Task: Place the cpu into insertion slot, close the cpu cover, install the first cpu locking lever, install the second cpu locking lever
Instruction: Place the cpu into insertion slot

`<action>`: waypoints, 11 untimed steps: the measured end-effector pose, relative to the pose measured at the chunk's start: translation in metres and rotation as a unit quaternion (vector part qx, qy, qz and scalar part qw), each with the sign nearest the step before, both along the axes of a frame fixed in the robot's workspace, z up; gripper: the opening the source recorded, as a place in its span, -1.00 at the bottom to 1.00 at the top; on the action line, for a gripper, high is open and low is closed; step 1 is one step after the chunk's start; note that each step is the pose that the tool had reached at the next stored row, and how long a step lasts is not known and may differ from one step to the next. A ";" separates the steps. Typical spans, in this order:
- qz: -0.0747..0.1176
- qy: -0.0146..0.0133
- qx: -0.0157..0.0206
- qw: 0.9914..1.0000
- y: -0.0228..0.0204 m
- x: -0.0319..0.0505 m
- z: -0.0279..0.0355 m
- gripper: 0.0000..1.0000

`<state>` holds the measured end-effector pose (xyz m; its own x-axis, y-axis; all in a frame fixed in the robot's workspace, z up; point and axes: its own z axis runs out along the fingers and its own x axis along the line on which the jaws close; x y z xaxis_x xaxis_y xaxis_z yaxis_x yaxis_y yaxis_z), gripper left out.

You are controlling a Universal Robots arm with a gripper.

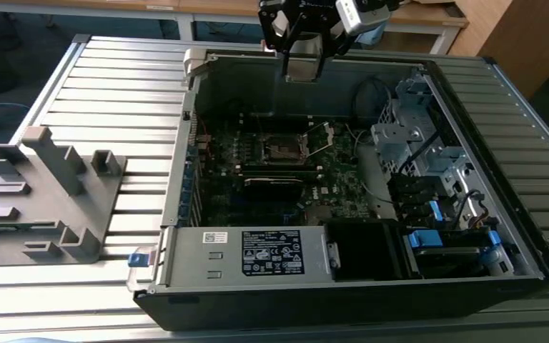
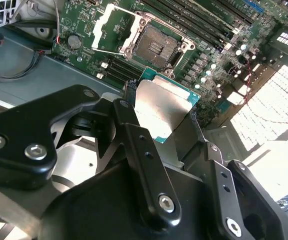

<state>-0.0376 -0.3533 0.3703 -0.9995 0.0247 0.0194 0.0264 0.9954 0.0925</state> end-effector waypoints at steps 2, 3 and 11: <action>0.000 0.000 0.000 1.000 0.0000 0.0000 0.0000 0.08; 0.000 0.000 0.000 1.000 0.0000 0.0000 -0.0001 0.08; 0.000 0.000 0.001 1.000 0.0000 0.0000 -0.0017 0.08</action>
<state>-0.0377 -0.3533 0.3685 -0.9995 0.0247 0.0193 0.0264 0.9952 0.0940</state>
